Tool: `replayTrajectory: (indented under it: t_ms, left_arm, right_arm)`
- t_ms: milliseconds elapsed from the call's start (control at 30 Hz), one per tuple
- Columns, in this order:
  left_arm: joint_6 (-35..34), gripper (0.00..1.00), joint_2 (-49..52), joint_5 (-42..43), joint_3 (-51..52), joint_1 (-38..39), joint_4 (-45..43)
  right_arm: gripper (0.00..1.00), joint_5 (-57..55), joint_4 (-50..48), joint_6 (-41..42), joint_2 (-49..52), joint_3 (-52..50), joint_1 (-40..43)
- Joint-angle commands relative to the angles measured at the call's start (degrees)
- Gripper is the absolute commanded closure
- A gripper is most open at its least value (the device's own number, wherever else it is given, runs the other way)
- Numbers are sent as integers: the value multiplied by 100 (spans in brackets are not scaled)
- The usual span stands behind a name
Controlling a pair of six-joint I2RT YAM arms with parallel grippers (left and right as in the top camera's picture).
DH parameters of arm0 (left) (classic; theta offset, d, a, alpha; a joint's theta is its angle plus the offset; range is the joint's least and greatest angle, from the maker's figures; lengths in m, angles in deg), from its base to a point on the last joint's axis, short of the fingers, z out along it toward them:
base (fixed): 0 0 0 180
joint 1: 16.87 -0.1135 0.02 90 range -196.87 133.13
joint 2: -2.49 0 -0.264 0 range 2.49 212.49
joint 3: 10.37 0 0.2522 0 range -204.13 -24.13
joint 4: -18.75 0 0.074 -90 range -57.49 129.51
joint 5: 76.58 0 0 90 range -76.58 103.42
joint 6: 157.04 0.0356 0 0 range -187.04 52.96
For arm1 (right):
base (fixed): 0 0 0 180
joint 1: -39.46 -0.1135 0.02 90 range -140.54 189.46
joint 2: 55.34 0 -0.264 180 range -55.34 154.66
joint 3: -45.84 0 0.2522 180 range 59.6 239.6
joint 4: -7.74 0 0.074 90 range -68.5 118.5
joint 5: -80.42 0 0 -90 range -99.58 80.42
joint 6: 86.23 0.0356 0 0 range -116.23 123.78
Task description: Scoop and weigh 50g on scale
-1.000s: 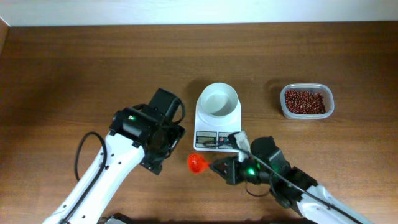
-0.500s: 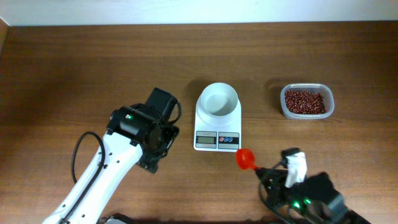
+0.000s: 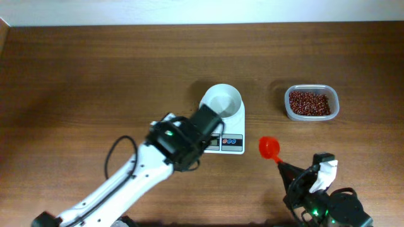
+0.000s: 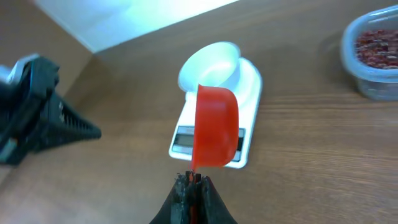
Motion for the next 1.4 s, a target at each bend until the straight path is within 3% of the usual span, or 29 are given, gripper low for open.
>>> replayTrajectory:
  t_ms: [0,233,400,467,1367]
  left_arm:
    - [-33,100,470,-800,7,474,-315]
    - [44,100,1692,-1266,7,791,-1298]
    - [1364,100,2317,-1266,7,791,-2339]
    - [1578,100,2455,-1270,7,791,-2557]
    - [1576,100,2927,-940,7,791,-2973]
  right_arm:
    - [96,-820,-20,273,-50,98,-15]
    - [96,-1563,-20,267,-50,341,-15]
    - [96,-1687,-17,269,-50,339,-15]
    - [96,-1825,-22,269,-50,339,-15]
    - [96,-2028,-153,269,-50,339,-15]
